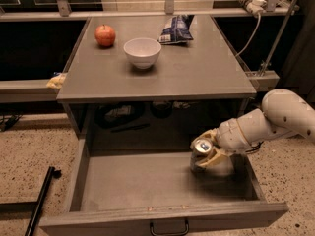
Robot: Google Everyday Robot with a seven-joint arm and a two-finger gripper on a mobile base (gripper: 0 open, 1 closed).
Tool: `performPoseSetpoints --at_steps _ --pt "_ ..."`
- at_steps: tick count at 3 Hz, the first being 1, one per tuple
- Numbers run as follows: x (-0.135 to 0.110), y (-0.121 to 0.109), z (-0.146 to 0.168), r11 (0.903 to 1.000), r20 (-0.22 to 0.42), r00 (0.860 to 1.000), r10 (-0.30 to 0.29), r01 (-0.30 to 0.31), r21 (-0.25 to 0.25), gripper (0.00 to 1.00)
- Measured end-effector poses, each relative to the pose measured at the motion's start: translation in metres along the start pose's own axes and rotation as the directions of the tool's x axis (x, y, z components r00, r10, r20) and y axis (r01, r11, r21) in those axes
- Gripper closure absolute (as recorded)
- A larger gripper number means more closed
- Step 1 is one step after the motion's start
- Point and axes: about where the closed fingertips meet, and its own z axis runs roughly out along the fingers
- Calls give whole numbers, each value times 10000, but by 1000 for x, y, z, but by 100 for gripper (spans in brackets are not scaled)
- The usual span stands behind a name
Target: Place redbull can into top drawer
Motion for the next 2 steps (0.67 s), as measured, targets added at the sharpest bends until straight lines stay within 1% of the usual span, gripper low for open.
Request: performPoseSetpoints --at_steps 1,2 --pt "16 2 7 10000 -57 10000 38 -38 -21 100" --pt "16 2 7 10000 -55 10000 38 -38 -24 81"
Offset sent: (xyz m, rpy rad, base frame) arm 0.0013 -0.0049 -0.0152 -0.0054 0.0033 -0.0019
